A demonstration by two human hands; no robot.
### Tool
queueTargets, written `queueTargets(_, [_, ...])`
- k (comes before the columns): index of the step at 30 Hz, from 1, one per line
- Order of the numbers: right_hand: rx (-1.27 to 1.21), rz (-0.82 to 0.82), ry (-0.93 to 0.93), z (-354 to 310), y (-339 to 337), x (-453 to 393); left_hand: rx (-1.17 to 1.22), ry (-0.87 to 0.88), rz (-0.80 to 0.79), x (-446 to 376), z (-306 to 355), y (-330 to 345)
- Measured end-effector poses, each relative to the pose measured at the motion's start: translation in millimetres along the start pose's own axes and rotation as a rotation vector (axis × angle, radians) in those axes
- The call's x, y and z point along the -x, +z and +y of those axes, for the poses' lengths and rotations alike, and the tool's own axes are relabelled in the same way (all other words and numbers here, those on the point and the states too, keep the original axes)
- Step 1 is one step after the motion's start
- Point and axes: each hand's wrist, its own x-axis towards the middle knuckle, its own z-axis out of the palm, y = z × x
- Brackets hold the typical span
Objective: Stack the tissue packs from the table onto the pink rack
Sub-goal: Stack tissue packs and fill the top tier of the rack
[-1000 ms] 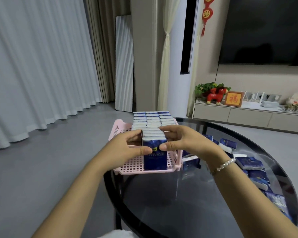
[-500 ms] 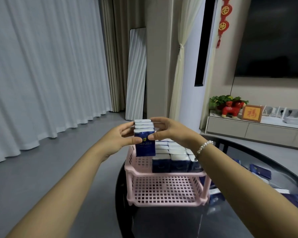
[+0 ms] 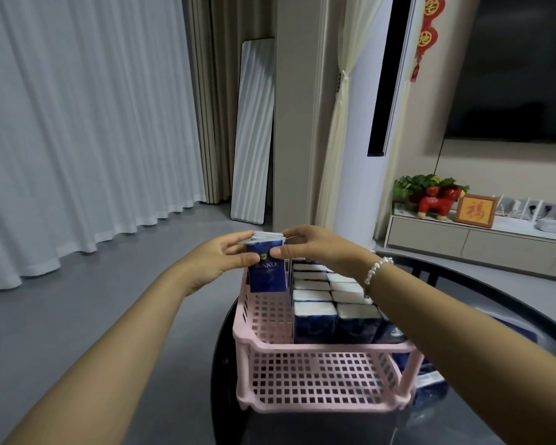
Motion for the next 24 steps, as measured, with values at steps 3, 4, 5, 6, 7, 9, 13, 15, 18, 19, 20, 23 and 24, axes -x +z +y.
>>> queueTargets(3, [0.132, -0.007, 0.028, 5, 5, -5, -0.089, -0.045, -0.072, -5, -10, 2])
queueTargets(4, [0.201, -0.007, 0.039, 8, 6, -7, -0.119, -0.054, -0.083, -6, -14, 6])
queueTargets(5, [0.273, -0.009, 0.044, 8, 7, -7, -0.139, -0.061, -0.084, -7, -17, 9])
queueTargets(6, [0.347, -0.009, 0.043, 9, 7, -7, -0.154, -0.059, -0.081, -7, -20, 13])
queueTargets(7, [0.410, -0.015, 0.049, 7, 7, -6, -0.179, -0.052, -0.079, -8, -21, 15])
queueTargets(9, [0.536, -0.025, 0.051, 6, 7, -6, -0.267, -0.031, -0.068, -10, -24, 19])
queueTargets(13, [0.606, -0.034, 0.084, 3, 6, -11, -0.468, 0.035, -0.074, -11, -25, 23])
queueTargets(15, [0.604, -0.047, 0.096, 2, 4, -10, -0.569, 0.062, -0.114, -12, -24, 23])
queueTargets(18, [0.599, -0.049, 0.082, 2, 2, -7, -0.656, 0.066, -0.167, -15, -24, 22])
queueTargets(19, [0.633, -0.050, 0.073, 3, 2, -6, -0.696, 0.065, -0.181, -15, -24, 23])
queueTargets(20, [0.684, -0.056, 0.061, 3, 2, -5, -0.729, 0.063, -0.193, -16, -23, 24])
queueTargets(23, [0.850, -0.069, 0.046, 4, 5, -1, -0.786, 0.029, -0.218, -16, -20, 27])
queueTargets(24, [0.886, -0.060, 0.050, 5, 7, -1, -0.795, 0.017, -0.223, -17, -18, 29])
